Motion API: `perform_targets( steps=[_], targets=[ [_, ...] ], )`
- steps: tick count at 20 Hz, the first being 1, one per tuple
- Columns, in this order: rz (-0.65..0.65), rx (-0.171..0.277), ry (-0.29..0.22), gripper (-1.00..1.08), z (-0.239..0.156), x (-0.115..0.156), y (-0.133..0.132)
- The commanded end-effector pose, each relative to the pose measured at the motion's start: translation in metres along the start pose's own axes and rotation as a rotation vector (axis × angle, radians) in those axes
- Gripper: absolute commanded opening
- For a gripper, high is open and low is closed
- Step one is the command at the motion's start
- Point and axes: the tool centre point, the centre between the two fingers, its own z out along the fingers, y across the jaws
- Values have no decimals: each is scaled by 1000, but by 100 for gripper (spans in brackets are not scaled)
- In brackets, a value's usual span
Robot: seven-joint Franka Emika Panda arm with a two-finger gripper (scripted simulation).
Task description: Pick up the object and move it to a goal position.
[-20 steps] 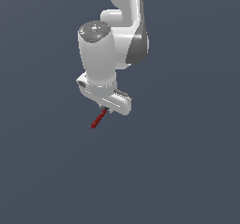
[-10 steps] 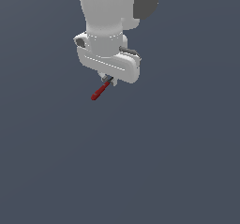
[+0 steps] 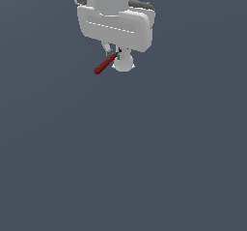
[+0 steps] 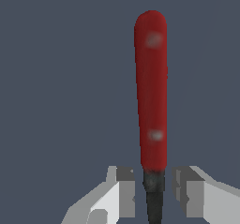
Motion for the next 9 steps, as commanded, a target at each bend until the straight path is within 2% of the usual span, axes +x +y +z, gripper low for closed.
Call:
perform_targets(
  steps=[1, 9],
  targets=[
    [0, -1, -1, -100, -14, -5, 0],
    [0, -1, -1, -100, -31, -10, 0]
  ],
)
